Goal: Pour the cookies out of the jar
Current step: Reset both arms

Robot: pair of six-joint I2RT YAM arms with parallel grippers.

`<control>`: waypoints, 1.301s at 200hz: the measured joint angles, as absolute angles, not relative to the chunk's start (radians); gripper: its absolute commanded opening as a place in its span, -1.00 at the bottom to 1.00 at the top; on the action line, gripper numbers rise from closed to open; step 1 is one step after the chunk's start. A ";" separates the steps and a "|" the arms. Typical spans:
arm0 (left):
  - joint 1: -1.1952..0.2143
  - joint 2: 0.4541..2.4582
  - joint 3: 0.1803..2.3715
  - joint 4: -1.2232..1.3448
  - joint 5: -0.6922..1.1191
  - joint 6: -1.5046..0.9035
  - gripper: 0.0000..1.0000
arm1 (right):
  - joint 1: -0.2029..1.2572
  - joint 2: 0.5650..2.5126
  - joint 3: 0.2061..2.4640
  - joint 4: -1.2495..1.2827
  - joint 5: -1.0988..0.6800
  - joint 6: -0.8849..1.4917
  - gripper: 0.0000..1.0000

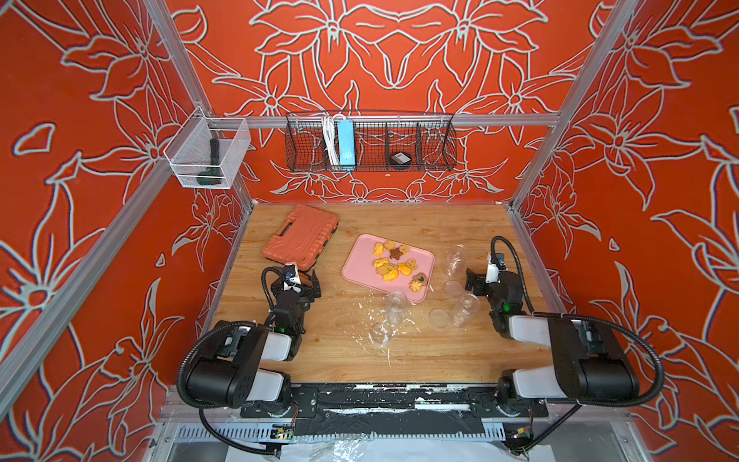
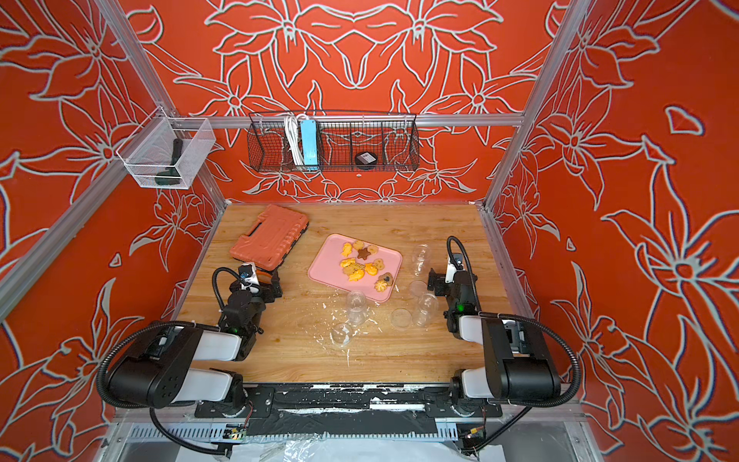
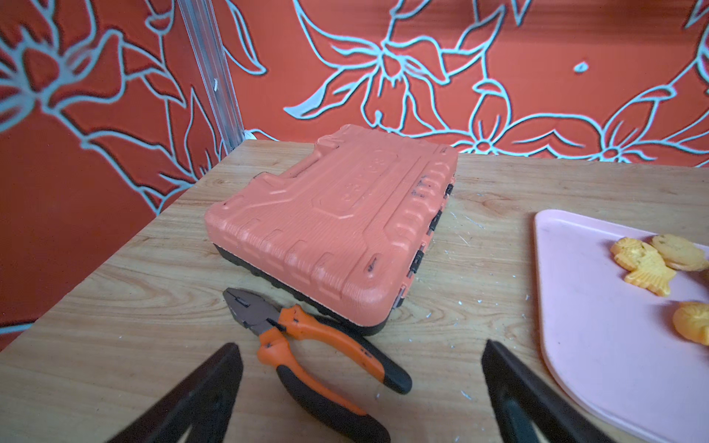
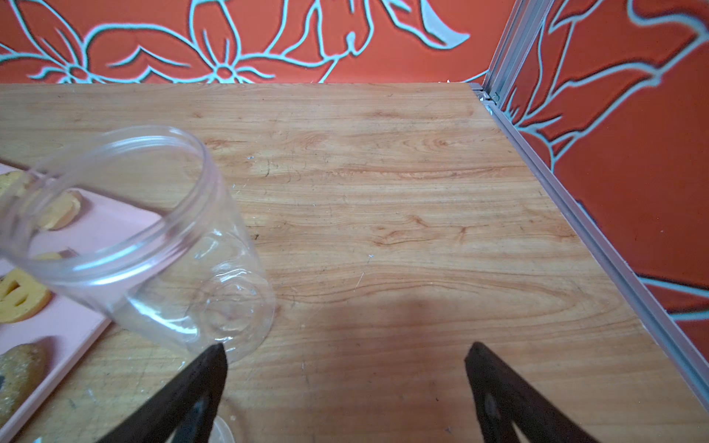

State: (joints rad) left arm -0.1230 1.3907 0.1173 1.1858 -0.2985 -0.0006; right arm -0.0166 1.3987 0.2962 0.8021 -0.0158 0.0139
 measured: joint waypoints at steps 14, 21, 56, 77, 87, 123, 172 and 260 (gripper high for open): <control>-0.123 1.391 0.117 1.188 -0.299 -0.001 0.96 | -0.015 1.399 0.299 0.794 -0.020 0.006 0.98; -0.123 1.391 0.117 1.188 -0.299 -0.001 0.96 | -0.012 1.401 0.301 0.793 -0.023 0.003 0.98; -0.123 1.391 0.117 1.190 -0.299 -0.001 0.96 | -0.004 1.405 0.310 0.788 -0.031 -0.005 0.98; -0.123 1.391 0.117 1.191 -0.299 -0.001 0.96 | -0.004 1.405 0.313 0.788 -0.035 -0.008 0.98; -0.123 1.391 0.117 1.191 -0.299 -0.001 0.96 | -0.004 1.405 0.313 0.788 -0.035 -0.009 0.98; -0.123 1.391 0.117 1.191 -0.299 -0.001 0.96 | -0.004 1.405 0.313 0.788 -0.035 -0.014 0.98; -0.123 1.391 0.117 1.191 -0.299 -0.001 0.96 | -0.004 1.406 0.314 0.786 -0.035 -0.016 0.98; -0.123 1.391 0.117 1.191 -0.299 -0.001 0.96 | -0.004 1.414 0.317 0.774 -0.035 -0.016 0.98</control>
